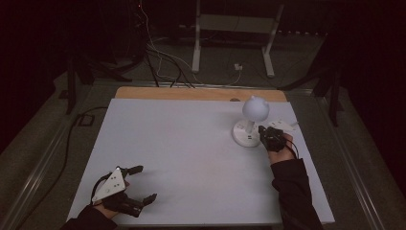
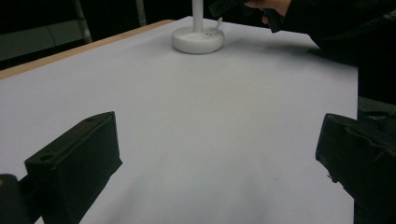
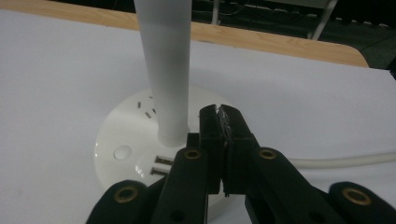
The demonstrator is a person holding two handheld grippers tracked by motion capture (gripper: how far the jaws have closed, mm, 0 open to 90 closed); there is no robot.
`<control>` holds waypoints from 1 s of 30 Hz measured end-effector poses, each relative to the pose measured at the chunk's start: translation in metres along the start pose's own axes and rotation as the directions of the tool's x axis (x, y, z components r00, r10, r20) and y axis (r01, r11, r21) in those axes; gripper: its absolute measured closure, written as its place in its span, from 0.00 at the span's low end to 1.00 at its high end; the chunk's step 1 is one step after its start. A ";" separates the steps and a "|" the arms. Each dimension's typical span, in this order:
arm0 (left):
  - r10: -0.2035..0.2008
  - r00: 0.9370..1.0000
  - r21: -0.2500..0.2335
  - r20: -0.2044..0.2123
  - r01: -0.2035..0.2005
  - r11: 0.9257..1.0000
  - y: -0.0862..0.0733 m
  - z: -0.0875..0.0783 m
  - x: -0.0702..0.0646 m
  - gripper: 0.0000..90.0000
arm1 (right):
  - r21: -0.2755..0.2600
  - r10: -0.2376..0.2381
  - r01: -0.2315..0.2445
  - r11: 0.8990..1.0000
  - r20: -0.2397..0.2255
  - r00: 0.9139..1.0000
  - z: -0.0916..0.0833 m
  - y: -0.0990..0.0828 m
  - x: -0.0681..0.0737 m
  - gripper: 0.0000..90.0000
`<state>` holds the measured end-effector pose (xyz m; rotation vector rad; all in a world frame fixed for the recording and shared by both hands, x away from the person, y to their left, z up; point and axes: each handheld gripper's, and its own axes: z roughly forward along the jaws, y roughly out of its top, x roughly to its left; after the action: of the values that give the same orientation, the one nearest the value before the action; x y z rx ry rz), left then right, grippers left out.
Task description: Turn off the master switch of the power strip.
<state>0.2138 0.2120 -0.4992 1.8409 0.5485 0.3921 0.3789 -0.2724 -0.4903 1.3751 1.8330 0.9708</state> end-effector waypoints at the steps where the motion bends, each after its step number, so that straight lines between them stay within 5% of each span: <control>1: 0.001 1.000 0.001 0.000 -0.001 1.000 0.000 0.000 0.000 0.00 | 0.000 0.000 0.000 1.000 0.000 1.000 0.000 0.000 0.000 0.98; 14: 0.001 1.000 -0.001 -0.007 -0.001 1.000 0.000 -0.001 0.000 0.00 | 0.003 -0.005 0.005 1.000 -0.017 1.000 -0.006 -0.002 0.000 0.92; 19: 0.000 1.000 0.000 -0.005 0.000 1.000 0.000 -0.001 0.000 0.00 | -0.012 0.009 -0.009 1.000 -0.024 1.000 -0.009 -0.001 0.002 0.80; 23: -0.001 1.000 -0.003 -0.006 0.001 1.000 0.000 -0.001 0.000 0.00 | 0.006 0.060 -0.059 0.998 -0.075 0.995 -0.010 0.000 0.002 0.48; 26: -0.002 1.000 -0.004 -0.005 0.002 1.000 0.001 -0.001 0.000 0.00 | -0.008 0.076 -0.077 0.997 -0.093 0.993 -0.012 0.000 0.002 0.42; 30: -0.002 1.000 -0.005 -0.004 0.002 1.000 0.001 -0.001 0.000 0.00 | 0.002 0.104 -0.105 0.994 -0.183 0.978 -0.016 0.004 0.002 0.22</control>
<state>0.2132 0.2128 -0.4983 1.8343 0.5522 0.3958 0.3669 -0.2723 -0.4783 1.4303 1.9024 1.1923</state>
